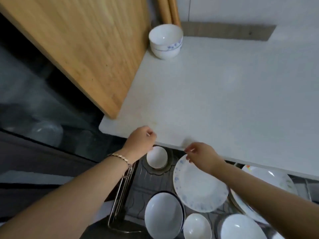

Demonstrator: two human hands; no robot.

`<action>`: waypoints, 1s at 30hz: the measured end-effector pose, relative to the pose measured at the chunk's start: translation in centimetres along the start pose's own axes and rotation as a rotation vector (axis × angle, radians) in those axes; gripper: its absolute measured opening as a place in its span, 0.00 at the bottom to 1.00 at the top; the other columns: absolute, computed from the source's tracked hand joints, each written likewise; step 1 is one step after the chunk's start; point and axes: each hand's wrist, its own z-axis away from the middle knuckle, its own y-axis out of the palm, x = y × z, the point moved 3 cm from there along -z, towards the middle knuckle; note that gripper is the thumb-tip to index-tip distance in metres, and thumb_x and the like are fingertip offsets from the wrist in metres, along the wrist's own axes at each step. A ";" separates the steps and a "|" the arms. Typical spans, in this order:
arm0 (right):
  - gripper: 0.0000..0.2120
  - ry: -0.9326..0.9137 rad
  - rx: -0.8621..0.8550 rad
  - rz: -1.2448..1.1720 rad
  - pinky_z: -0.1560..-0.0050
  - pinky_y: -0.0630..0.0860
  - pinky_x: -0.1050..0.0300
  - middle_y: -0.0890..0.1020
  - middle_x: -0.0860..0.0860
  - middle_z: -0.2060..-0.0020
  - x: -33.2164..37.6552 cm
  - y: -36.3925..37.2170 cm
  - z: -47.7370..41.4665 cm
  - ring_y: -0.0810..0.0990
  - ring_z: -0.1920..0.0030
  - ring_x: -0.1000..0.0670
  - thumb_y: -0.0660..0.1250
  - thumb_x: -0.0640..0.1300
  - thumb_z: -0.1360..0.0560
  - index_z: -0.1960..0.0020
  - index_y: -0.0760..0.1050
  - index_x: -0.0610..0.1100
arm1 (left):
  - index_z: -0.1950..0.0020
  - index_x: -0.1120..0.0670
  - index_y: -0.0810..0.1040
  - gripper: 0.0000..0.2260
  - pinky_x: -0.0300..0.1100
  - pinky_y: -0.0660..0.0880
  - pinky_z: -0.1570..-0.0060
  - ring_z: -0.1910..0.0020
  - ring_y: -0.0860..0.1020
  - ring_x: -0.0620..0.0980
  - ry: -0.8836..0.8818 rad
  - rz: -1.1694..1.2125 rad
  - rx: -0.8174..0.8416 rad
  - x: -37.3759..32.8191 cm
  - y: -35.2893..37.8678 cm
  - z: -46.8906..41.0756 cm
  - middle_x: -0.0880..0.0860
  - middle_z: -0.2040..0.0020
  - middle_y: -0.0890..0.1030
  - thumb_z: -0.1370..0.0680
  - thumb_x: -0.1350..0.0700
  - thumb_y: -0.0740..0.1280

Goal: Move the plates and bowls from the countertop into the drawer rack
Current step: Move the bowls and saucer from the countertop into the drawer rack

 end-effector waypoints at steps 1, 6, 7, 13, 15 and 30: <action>0.13 -0.009 -0.016 -0.042 0.50 0.76 0.58 0.84 0.45 0.51 1.3 -2.0 -0.9 0.82 0.50 0.46 0.60 0.40 0.25 0.45 0.78 0.42 | 0.51 0.54 0.74 0.05 0.45 0.78 0.56 0.66 0.79 0.46 0.002 0.072 -0.032 -1.7 -1.0 -0.9 0.51 0.60 0.79 0.21 0.55 0.59; 0.13 -0.023 -0.109 -0.171 0.65 0.72 0.63 0.82 0.41 0.57 8.8 -10.8 -6.6 0.78 0.62 0.47 0.57 0.37 0.24 0.45 0.77 0.35 | 0.54 0.53 0.69 0.02 0.38 0.69 0.70 0.71 0.76 0.47 -0.059 0.468 -0.127 -9.0 -5.5 -8.1 0.50 0.64 0.74 0.23 0.59 0.59; 0.13 -0.027 -0.137 -0.190 0.66 0.72 0.62 0.83 0.39 0.56 10.4 -12.3 -8.0 0.78 0.63 0.46 0.57 0.37 0.24 0.47 0.78 0.34 | 0.50 0.54 0.69 0.03 0.39 0.69 0.70 0.71 0.76 0.47 -0.056 0.513 -0.133 -10.2 -6.5 -10.0 0.50 0.63 0.73 0.23 0.59 0.60; 0.07 -0.003 -0.227 -0.303 0.67 0.72 0.61 0.79 0.43 0.58 17.4 -18.3 -17.1 0.75 0.70 0.50 0.54 0.39 0.22 0.52 0.70 0.39 | 0.32 0.57 0.67 0.20 0.41 0.73 0.70 0.66 0.76 0.49 -0.102 0.797 -0.125 -14.8 -10.6 -22.0 0.53 0.52 0.71 0.23 0.54 0.63; 0.08 0.007 -0.252 -0.325 0.67 0.72 0.61 0.79 0.43 0.57 18.2 -19.3 -19.8 0.75 0.70 0.50 0.54 0.40 0.22 0.51 0.71 0.38 | 0.35 0.56 0.67 0.20 0.40 0.76 0.74 0.66 0.74 0.49 -0.100 0.887 -0.153 -16.1 -11.5 -25.3 0.55 0.47 0.68 0.24 0.53 0.66; 0.13 0.072 -0.346 -0.469 0.67 0.72 0.60 0.79 0.45 0.61 12.5 -18.2 -22.4 0.76 0.67 0.48 0.56 0.39 0.23 0.65 0.70 0.42 | 0.31 0.59 0.66 0.21 0.49 0.80 0.74 0.57 0.78 0.58 -0.013 1.109 -0.044 -17.1 -8.2 -32.4 0.60 0.39 0.72 0.25 0.64 0.56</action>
